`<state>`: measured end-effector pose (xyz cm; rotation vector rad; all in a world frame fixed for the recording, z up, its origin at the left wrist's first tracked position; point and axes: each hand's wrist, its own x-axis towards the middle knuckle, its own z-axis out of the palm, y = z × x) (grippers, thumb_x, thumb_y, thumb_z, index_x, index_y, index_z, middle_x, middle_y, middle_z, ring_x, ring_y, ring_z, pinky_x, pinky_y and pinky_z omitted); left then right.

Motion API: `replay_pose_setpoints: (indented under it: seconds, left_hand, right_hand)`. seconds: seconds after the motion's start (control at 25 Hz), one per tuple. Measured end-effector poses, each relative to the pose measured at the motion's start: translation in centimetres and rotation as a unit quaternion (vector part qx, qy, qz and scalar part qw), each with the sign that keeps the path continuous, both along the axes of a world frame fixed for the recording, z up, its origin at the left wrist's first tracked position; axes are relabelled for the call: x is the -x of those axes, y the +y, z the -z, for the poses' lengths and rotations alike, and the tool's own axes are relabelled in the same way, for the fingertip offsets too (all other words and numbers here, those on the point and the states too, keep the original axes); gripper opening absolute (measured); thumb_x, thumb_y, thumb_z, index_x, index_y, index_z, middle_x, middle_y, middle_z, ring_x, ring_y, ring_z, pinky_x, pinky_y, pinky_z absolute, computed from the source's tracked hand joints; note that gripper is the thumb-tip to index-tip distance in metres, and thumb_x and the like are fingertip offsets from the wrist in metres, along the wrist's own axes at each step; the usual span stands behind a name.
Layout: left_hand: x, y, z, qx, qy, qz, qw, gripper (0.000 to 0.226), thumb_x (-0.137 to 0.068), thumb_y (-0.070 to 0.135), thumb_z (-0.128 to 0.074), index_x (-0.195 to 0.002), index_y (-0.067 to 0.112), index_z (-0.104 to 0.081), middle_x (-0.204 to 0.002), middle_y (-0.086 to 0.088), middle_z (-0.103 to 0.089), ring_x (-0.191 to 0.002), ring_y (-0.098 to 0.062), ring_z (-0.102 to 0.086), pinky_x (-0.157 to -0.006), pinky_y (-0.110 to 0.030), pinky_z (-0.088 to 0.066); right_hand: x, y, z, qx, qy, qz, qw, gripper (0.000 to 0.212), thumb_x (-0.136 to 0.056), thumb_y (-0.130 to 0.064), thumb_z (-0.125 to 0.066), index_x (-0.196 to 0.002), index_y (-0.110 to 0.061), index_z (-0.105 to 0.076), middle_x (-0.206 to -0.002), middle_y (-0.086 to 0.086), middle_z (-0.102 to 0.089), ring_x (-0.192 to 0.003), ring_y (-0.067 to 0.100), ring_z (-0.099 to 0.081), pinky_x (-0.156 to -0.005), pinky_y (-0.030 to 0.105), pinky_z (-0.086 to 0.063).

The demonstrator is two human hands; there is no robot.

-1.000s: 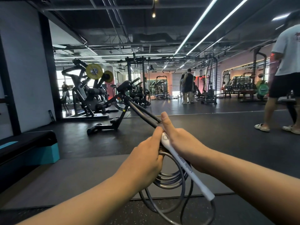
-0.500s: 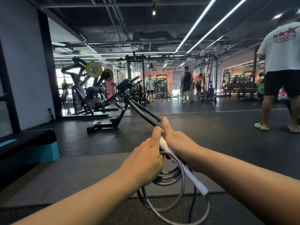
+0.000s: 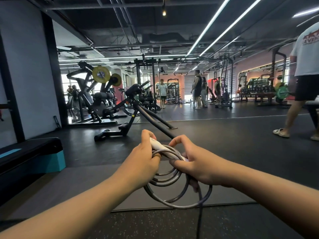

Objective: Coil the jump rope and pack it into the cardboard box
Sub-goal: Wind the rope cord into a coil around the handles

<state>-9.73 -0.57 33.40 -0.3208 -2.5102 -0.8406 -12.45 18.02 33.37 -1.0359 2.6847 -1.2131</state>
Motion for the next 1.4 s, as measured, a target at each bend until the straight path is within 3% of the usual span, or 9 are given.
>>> replay_pose_setpoints:
  seconds: [0.12, 0.24, 0.4, 0.52, 0.72, 0.84, 1.0, 1.16, 1.4]
  left_hand:
    - [-0.6, 0.2, -0.5, 0.014, 0.011, -0.011, 1.0, 0.029, -0.091, 0.016, -0.058, -0.107, 0.025, -0.034, -0.075, 0.009, -0.055, -0.062, -0.008, -0.052, -0.052, -0.023, -0.035]
    - [-1.1, 0.7, -2.0, 0.147, -0.014, -0.115, 0.982, 0.046, -0.083, 0.03, -0.065, -0.117, 0.028, -0.035, -0.108, 0.0, -0.054, -0.098, -0.024, -0.058, -0.078, -0.039, -0.051]
    - [-0.9, 3.3, -4.7, 0.475, 0.1, -0.165, 0.858, 0.068, -0.08, 0.048, -0.066, -0.135, 0.02, -0.036, -0.135, -0.006, -0.052, -0.129, -0.032, -0.046, -0.107, -0.049, -0.034]
    - [0.5, 4.1, -7.5, 0.42, -0.069, -0.05, 0.904, 0.058, -0.079, 0.038, -0.078, -0.123, 0.014, -0.048, -0.113, -0.005, -0.066, -0.097, -0.028, -0.062, -0.081, -0.036, -0.048]
    - [1.1, 2.4, -8.2, 0.299, -0.237, 0.156, 0.911, 0.014, -0.083, 0.014, -0.074, -0.095, 0.012, -0.067, -0.089, -0.016, -0.074, -0.078, -0.018, -0.065, -0.08, -0.035, -0.055]
    - [0.6, 2.1, -7.4, 0.36, -0.195, 0.131, 0.903, 0.018, -0.094, 0.023, -0.063, -0.102, 0.007, -0.062, -0.073, 0.0, -0.064, -0.061, -0.011, -0.055, -0.059, -0.012, -0.044]
    - [0.2, -0.6, -8.3, 0.455, -0.152, 0.056, 0.876, 0.016, -0.098, 0.024, -0.053, -0.084, 0.02, -0.059, -0.074, 0.006, -0.063, -0.067, -0.016, -0.056, -0.071, -0.031, -0.049]
    - [0.3, -2.1, -8.5, 0.434, -0.117, 0.023, 0.893, 0.021, -0.093, 0.007, -0.053, -0.084, 0.023, -0.063, -0.073, 0.007, -0.072, -0.061, -0.009, -0.066, -0.062, -0.025, -0.053]
    - [0.6, -6.7, -9.0, 0.348, -0.16, -0.016, 0.923, 0.015, -0.097, 0.032, -0.058, -0.082, 0.031, -0.063, -0.08, 0.002, -0.067, -0.067, -0.014, -0.057, -0.069, -0.034, -0.051]
  right_hand:
    - [0.8, 0.5, -0.6, -0.083, 0.117, 0.032, 0.989, 0.011, -0.096, -0.02, -0.056, -0.107, -0.022, -0.054, -0.073, -0.003, -0.059, -0.055, 0.009, -0.049, -0.052, 0.024, -0.04]
    - [1.1, 0.3, -2.0, -0.16, 0.173, 0.041, 0.971, 0.004, -0.095, -0.021, -0.058, -0.097, -0.019, -0.055, -0.077, -0.008, -0.056, -0.064, 0.009, -0.049, -0.058, 0.029, -0.038]
    - [0.6, -1.0, -3.8, -0.234, 0.205, 0.031, 0.95, 0.015, -0.097, -0.027, -0.059, -0.107, -0.018, -0.053, -0.102, 0.007, -0.066, -0.083, 0.023, -0.055, -0.067, 0.032, -0.037]
    - [0.5, -1.2, -4.8, -0.253, 0.227, -0.002, 0.94, 0.021, -0.097, -0.029, -0.061, -0.115, -0.018, -0.059, -0.11, 0.007, -0.068, -0.088, 0.021, -0.057, -0.073, 0.033, -0.043]
    - [0.2, 0.0, -4.6, -0.232, 0.206, -0.019, 0.95, 0.033, -0.092, -0.032, -0.065, -0.121, -0.02, -0.054, -0.11, 0.0, -0.067, -0.09, 0.016, -0.059, -0.076, 0.031, -0.046]
    - [0.0, 1.3, -5.3, -0.194, 0.137, -0.03, 0.971, 0.033, -0.089, -0.037, -0.068, -0.118, -0.025, -0.057, -0.102, -0.007, -0.064, -0.083, 0.008, -0.058, -0.074, 0.028, -0.046]
    - [0.0, 3.4, -6.8, -0.035, -0.074, -0.057, 0.995, 0.048, -0.092, -0.052, -0.065, -0.116, -0.011, -0.067, -0.073, -0.001, -0.051, -0.057, 0.014, -0.045, -0.055, 0.033, -0.044]
    - [0.8, 4.8, -7.8, -0.075, -0.063, -0.028, 0.995, 0.041, -0.093, -0.044, -0.067, -0.08, -0.006, -0.068, -0.058, 0.001, -0.044, -0.05, 0.017, -0.039, -0.048, 0.028, -0.042]
    - [1.7, 6.8, -7.4, -0.084, -0.017, 0.069, 0.994, 0.058, -0.086, -0.066, -0.063, -0.06, -0.016, -0.048, -0.053, 0.002, -0.043, -0.044, 0.017, -0.04, -0.048, 0.027, -0.043]
